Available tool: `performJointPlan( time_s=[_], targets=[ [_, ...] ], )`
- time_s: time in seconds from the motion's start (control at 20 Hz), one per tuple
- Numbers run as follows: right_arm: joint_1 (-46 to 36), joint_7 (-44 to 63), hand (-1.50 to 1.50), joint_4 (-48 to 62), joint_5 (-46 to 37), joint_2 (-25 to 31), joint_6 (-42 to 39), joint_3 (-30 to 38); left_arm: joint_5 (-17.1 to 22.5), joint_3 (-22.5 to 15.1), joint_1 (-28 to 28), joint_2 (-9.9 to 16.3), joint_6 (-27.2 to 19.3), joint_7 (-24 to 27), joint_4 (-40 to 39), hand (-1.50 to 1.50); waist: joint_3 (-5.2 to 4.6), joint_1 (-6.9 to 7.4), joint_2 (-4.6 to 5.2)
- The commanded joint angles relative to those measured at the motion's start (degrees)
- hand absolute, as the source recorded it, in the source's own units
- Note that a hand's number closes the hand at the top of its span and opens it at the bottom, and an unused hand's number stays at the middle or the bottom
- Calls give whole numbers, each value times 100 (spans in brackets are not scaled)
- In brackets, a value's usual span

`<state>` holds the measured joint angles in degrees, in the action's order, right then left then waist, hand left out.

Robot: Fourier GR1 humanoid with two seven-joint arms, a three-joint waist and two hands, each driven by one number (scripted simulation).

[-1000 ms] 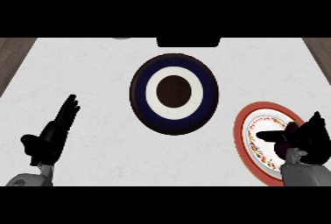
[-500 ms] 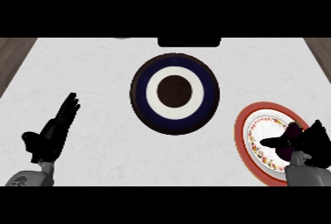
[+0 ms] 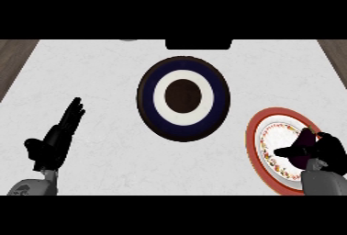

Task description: Pick the eggplant from the plate and place it in the plate

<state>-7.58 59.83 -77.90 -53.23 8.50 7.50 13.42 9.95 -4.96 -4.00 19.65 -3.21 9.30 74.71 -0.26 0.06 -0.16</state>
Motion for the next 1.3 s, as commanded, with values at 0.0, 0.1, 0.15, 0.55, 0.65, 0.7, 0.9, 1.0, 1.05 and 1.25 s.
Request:
performJointPlan(
  time_s=[0.0,0.1,0.15,0.55,0.65,0.7,0.9,1.0,1.05,1.25],
  targets=[
    [231,-379,150,58,433,126,-278,94,-138,73,-297,-161,-72,-343,-44,0,27,-22,15],
    [-125,-638,150,766,301,178,194,171,-136,85,239,-125,54,-322,467,0,29,22,17],
    [-96,-560,150,691,170,23,210,-17,-209,214,-236,-74,162,-64,-248,0,27,-2,23],
    [964,-2549,150,-170,408,-381,452,-972,-210,163,212,-158,60,-101,313,0,39,-48,-17],
    [1298,-3274,150,-512,370,-647,516,-1639,-178,173,213,-181,78,-140,202,0,40,-86,-35],
    [1658,-3774,150,-550,485,-509,720,-1598,-134,270,34,-126,71,-255,141,0,42,-172,-18],
    [2615,-4476,150,-1182,-130,-272,1737,-1865,-139,289,107,-75,191,-187,154,0,28,-137,-16],
    [2988,-4628,150,-1557,-308,-449,2204,-2067,-201,313,191,-67,183,-89,118,0,24,-109,-10],
    [3022,-4769,150,-1719,-119,-372,2164,-2042,-183,371,244,-67,209,14,154,0,25,-75,-4],
    [3872,-4725,150,-2846,-578,-404,2222,-2590,-251,452,-165,-197,138,-19,-157,0,21,-93,5]
  ],
)
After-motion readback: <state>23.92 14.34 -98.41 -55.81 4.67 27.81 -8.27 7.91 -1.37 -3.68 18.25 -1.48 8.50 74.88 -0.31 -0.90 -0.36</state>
